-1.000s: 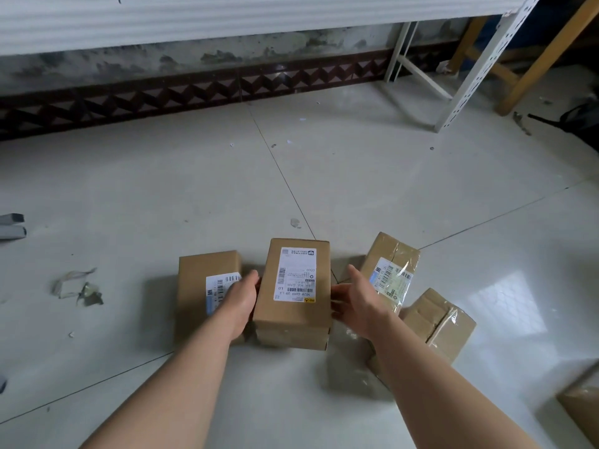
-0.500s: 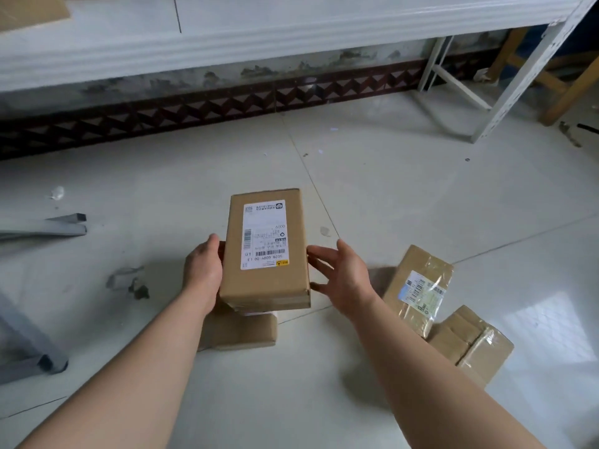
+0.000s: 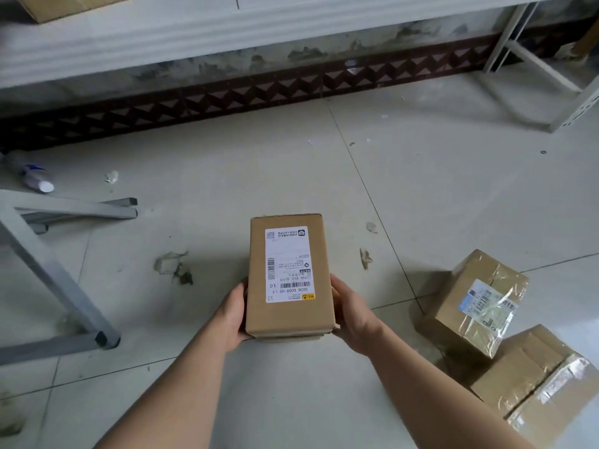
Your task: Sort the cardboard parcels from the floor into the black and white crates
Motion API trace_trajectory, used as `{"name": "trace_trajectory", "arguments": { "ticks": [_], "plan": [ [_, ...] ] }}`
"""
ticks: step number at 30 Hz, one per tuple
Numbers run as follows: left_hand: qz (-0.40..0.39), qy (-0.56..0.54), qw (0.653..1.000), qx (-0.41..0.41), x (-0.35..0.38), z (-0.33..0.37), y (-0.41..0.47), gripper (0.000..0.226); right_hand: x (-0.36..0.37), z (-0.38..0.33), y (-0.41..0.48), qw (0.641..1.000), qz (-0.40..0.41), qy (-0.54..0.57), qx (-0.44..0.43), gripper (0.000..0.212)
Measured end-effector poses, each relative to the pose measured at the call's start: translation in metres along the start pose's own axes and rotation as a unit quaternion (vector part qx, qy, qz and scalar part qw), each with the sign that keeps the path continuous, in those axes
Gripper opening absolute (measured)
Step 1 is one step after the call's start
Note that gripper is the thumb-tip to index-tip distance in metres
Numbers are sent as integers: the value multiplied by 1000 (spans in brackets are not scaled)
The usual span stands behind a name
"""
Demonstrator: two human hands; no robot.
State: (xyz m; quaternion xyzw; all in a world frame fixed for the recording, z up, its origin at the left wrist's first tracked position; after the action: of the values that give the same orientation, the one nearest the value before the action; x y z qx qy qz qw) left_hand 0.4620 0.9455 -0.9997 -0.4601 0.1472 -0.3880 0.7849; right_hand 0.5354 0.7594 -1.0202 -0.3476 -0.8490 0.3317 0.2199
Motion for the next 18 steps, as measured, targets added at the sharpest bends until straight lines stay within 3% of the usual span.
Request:
{"name": "trace_trajectory", "arguments": {
  "ticks": [7,11,18],
  "plan": [
    [-31,31,998,51,50,34,-33,44,-29,-39,-32,997,62,14,-40,67],
    [-52,28,998,23,88,51,-82,44,-51,-88,-103,993,104,8,-49,51],
    [-101,6,995,8,153,105,-222,46,-64,-203,-262,986,137,61,-72,47]
  ]
}}
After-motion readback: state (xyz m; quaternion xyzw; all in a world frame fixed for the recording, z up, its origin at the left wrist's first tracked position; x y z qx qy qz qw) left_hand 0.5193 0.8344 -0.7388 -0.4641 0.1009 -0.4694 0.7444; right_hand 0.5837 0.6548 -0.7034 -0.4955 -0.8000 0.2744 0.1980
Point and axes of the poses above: each hand's wrist, its own y-axis towards the middle knuckle, its own x-axis out of the palm, z = x × y, the point moved 6 cm from there along y, towards the middle knuckle, and after that the axes turned 14 degrees about -y, right-handed, at the moved point
